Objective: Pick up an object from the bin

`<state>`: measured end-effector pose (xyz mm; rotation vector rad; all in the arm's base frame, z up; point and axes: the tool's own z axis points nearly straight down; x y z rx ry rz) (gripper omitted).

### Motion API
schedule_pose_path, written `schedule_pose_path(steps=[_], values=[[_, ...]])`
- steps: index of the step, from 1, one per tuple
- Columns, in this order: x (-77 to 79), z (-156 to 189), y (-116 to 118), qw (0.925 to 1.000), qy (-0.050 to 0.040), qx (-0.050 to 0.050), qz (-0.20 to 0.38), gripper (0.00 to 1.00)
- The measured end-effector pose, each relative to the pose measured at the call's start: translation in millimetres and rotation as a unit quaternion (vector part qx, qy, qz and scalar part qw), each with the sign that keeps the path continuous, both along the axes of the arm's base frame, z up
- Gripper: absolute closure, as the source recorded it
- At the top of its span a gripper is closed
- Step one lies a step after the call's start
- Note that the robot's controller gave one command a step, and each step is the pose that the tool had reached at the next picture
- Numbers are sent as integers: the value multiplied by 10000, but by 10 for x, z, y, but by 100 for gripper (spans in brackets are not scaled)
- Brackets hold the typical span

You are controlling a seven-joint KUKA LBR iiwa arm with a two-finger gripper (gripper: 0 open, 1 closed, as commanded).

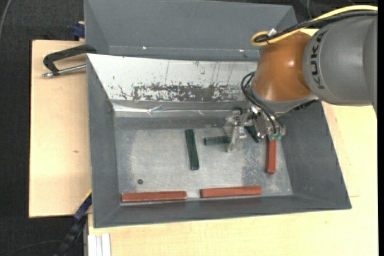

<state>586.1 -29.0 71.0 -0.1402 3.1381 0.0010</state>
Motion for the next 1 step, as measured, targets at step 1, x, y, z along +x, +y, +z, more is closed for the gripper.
schedule_pose_path(steps=[1], values=[[-274, 1537, 249, 9998, -37, 0, 198, 100]])
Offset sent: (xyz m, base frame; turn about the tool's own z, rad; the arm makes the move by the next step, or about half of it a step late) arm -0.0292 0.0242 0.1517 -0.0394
